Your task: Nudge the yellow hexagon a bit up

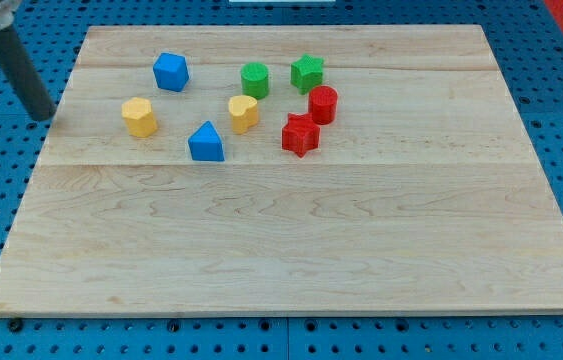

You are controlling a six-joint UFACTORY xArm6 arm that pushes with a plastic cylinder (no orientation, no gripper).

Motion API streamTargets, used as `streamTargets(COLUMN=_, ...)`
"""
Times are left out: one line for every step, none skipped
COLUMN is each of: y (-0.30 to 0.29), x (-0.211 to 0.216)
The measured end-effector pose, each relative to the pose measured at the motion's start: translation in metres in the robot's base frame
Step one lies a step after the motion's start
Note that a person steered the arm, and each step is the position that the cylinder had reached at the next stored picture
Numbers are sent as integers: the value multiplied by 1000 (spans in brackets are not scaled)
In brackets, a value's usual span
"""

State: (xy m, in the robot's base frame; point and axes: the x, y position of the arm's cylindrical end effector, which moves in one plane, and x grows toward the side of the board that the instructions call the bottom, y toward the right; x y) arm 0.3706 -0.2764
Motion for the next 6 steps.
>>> streamTargets(y=48, x=8)
streamTargets(y=67, x=25)
streamTargets(y=100, x=22)
streamTargets(y=115, x=23)
streamTargets(y=148, x=14)
streamTargets(y=164, x=14)
